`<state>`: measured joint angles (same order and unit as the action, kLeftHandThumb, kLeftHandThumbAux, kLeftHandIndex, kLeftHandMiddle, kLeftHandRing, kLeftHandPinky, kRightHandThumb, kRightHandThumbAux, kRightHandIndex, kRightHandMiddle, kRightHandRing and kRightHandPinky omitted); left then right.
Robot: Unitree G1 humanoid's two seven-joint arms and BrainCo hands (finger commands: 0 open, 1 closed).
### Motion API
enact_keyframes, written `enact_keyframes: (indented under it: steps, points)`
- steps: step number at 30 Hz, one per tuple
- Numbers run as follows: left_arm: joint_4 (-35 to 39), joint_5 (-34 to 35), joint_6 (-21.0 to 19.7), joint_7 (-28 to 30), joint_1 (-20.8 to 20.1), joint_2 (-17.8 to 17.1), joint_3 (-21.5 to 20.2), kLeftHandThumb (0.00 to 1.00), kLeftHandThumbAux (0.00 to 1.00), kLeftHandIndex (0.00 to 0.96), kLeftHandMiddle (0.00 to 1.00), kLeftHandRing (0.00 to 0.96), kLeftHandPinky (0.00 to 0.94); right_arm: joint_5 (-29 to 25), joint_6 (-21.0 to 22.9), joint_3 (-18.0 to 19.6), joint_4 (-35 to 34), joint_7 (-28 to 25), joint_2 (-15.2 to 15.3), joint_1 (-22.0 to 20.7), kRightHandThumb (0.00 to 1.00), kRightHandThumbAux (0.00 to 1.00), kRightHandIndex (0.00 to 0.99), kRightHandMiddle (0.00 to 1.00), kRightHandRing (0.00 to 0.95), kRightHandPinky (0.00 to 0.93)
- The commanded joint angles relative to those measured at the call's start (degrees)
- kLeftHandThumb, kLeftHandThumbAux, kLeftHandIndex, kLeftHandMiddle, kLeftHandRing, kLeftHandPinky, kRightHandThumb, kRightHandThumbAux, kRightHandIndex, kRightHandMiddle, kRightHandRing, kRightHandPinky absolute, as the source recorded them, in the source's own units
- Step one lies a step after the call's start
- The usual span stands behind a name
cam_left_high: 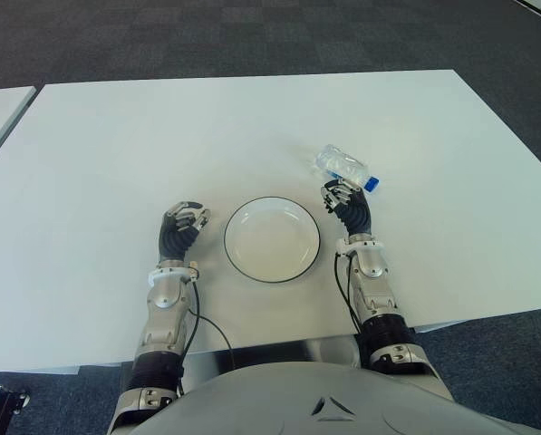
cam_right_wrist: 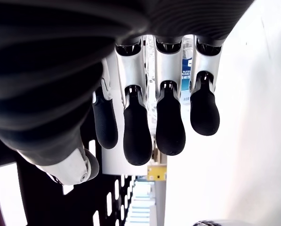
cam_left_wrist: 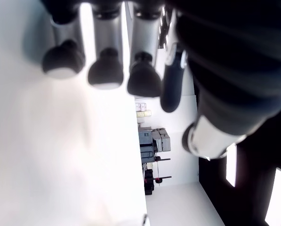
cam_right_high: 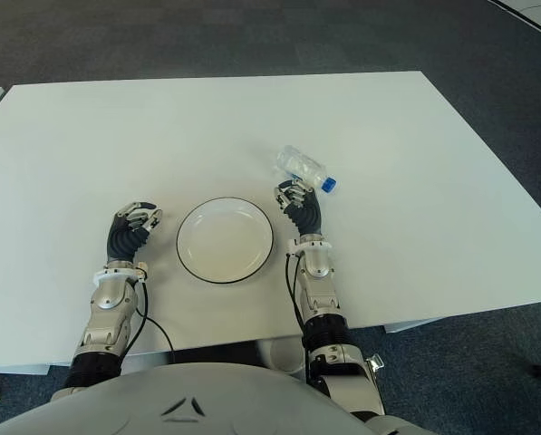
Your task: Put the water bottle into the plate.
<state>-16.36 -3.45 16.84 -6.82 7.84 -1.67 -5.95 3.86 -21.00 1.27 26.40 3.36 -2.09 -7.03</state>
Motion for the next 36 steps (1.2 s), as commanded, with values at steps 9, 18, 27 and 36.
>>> enact_keyframes:
  steps: [9,18,27,36]
  points:
    - [-1.20,-0.72,-1.66,0.14,-0.06,-1.11,0.01,0.710,0.718,0.439,0.841,0.854,0.861,-0.07,-0.33,-0.14,-0.21,0.77,-0.01,0.35,0.709,0.725,0.438,0.691,0.680,0.692]
    - [-1.09,1.14,-2.44,1.44,-1.10,-1.64,-0.25,0.712,0.717,0.439,0.839,0.856,0.863,-0.09,0.94,-0.12,-0.49,1.24,-0.32,-0.32,0.709,0.725,0.438,0.690,0.682,0.693]
    - [-0.48,1.37,-2.73,2.06,-2.25,-2.13,0.04,0.712,0.716,0.439,0.844,0.860,0.866,8.52,-0.46,-2.52,-2.68,5.18,3.41,-1.72,0.704,0.727,0.430,0.644,0.638,0.621]
    - [-1.76,0.67,-2.07,1.96,-3.69,-2.64,0.45,0.711,0.716,0.440,0.849,0.861,0.863,31.37,3.99,-8.35,-3.11,15.90,13.95,-10.18,0.478,0.560,0.089,0.166,0.183,0.230]
